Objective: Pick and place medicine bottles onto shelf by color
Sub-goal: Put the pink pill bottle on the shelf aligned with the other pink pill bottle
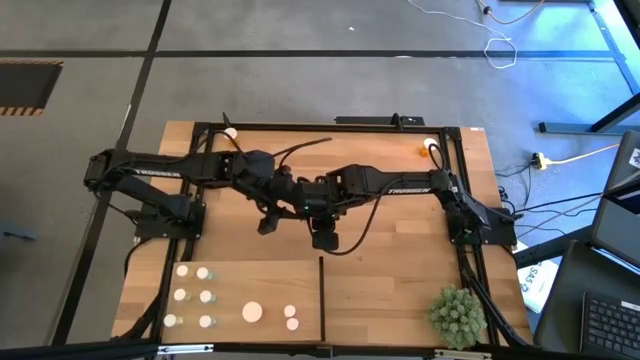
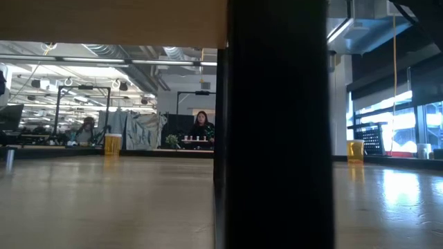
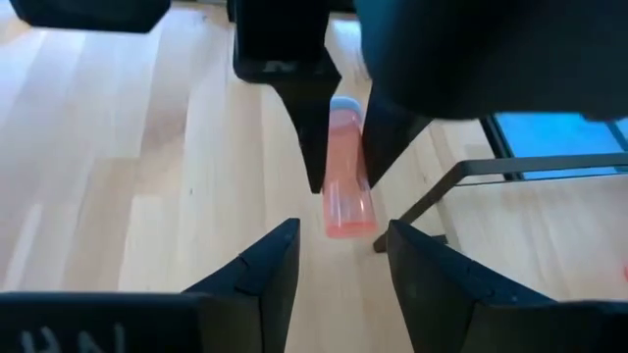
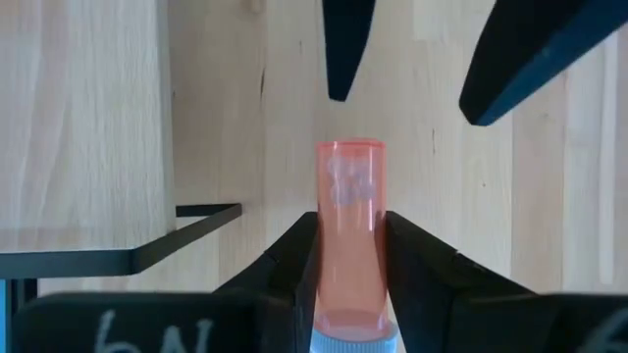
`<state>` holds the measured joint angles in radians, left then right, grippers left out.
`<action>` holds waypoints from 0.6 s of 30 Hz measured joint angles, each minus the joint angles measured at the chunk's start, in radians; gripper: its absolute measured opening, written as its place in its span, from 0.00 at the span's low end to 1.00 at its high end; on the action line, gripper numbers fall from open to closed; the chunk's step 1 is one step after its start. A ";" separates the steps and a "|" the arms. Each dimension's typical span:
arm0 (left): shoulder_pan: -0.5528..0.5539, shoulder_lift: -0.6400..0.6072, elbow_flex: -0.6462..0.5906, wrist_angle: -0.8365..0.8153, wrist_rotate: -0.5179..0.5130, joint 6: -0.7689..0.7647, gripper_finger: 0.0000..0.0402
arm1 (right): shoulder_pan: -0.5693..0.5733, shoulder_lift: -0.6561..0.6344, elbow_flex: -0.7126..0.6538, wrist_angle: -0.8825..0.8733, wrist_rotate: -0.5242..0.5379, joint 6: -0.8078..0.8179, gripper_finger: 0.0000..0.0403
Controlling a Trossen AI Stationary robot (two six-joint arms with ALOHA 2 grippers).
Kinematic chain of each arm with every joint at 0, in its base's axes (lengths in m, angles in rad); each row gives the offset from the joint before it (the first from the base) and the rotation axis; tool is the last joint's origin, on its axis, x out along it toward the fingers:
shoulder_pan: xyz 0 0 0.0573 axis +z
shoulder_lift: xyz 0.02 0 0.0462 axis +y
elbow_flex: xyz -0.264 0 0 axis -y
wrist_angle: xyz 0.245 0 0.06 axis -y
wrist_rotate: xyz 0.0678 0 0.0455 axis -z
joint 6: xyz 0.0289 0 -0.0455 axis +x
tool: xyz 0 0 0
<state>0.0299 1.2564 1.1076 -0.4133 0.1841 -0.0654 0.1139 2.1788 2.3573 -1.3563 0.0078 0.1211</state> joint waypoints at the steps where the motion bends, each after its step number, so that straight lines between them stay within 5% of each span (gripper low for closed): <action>1: 0.000 0.000 0.000 0.000 -0.001 0.003 0.37 | 0.000 0.000 0.000 0.000 0.001 0.000 0.26; 18: 0.009 -0.011 -0.060 0.025 0.002 0.014 0.37 | 0.000 -0.031 -0.001 -0.029 0.002 0.003 0.26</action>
<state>0.0391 1.2449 1.0474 -0.3885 0.1863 -0.0514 0.1139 2.1480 2.3566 -1.3848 0.0097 0.1240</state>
